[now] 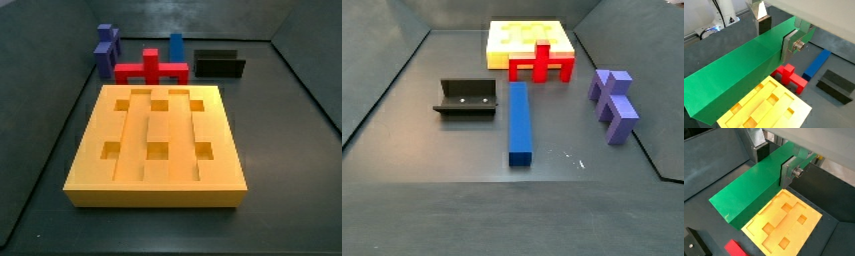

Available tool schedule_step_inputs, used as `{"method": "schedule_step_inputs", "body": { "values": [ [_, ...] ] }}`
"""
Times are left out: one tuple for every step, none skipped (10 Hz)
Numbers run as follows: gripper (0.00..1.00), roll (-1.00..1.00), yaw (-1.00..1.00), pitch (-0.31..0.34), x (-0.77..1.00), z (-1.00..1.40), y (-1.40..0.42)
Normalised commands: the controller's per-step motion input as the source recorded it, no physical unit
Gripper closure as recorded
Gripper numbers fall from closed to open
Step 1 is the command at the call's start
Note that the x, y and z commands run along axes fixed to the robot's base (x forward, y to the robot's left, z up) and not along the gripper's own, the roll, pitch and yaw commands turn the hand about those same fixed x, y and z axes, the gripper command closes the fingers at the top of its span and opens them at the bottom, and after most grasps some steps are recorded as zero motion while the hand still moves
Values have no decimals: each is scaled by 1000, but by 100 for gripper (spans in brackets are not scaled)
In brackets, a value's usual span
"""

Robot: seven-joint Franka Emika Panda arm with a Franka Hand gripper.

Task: Pick up the green object. Move up. Move to above the board. Insert the green object.
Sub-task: Insert the green object.

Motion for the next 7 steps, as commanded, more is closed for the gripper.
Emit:
{"method": "schedule_step_inputs", "body": {
  "values": [
    [100,67,123,-149,-20,-960,0],
    [100,84,163,-86,-94,-1000,-66],
    [100,126,134,-50,-146,-1000,-117],
    [100,137,89,-37,-163,-1000,-169],
    [100,151,77,-33,-260,-1000,-223],
    [100,163,74,-47,-249,-1000,-211],
    [100,199,11,-77,-154,-980,-203]
  ]
}}
